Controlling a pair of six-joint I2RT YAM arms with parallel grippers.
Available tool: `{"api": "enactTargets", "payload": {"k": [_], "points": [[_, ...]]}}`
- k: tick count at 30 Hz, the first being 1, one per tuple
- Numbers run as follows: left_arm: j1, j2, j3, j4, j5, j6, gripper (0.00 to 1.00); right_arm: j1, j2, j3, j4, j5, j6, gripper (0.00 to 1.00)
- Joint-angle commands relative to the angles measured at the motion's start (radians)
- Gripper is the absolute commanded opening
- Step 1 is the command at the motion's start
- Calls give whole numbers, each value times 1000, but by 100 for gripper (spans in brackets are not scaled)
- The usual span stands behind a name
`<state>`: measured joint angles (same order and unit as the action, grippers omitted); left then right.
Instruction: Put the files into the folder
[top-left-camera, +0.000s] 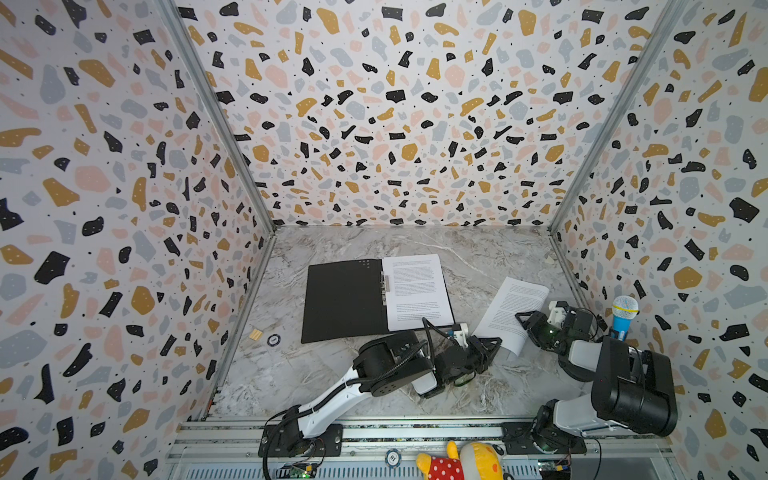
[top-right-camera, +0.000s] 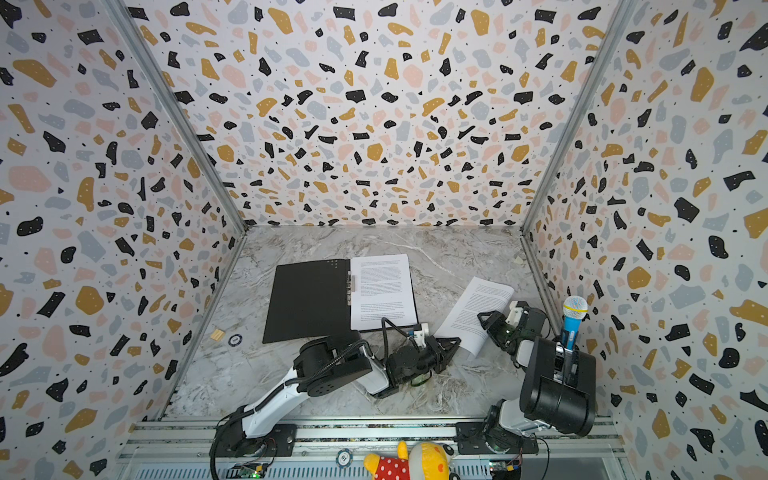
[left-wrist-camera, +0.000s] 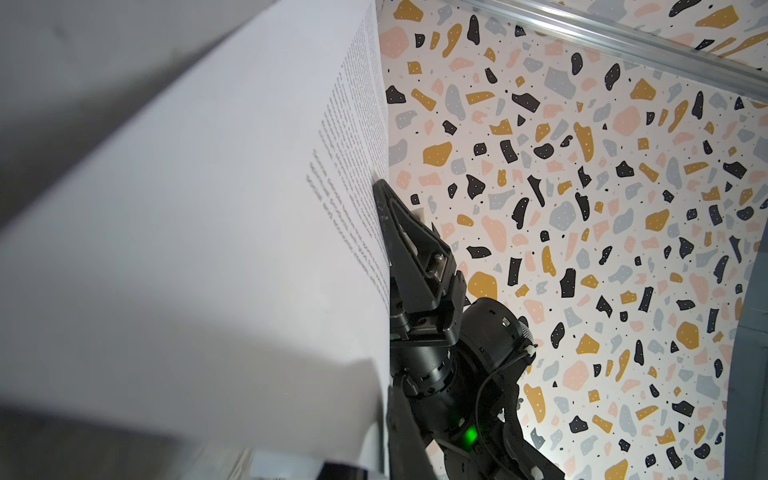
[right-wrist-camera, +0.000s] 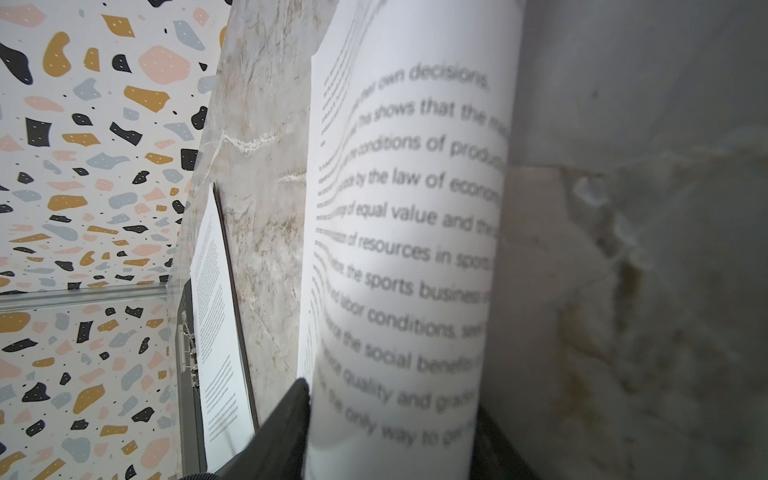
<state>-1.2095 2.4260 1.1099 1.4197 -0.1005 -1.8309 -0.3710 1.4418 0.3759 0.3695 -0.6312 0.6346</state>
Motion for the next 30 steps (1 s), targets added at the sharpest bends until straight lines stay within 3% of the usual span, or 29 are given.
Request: {"api": "enactTargets", "payload": {"k": [1,9,14,18,30], "points": [[-5,25,11,30,-16,-3,6,-3,-17,-21,-76,39,-12,54],[-5,17,0,47,-21,-7,0,-10,-31,-11,-89,29,-19,61],[-1,-8,-7,42,-21,8,0,-22,-60,-3,-105,3,-24,79],[5,-49,-5,11,-12,54,0,-34,-102,-9,-112,-16,-16,87],[53,-114,-2,-30,13,107,0,-105,-130,-36,-114,-120,36,91]]}}
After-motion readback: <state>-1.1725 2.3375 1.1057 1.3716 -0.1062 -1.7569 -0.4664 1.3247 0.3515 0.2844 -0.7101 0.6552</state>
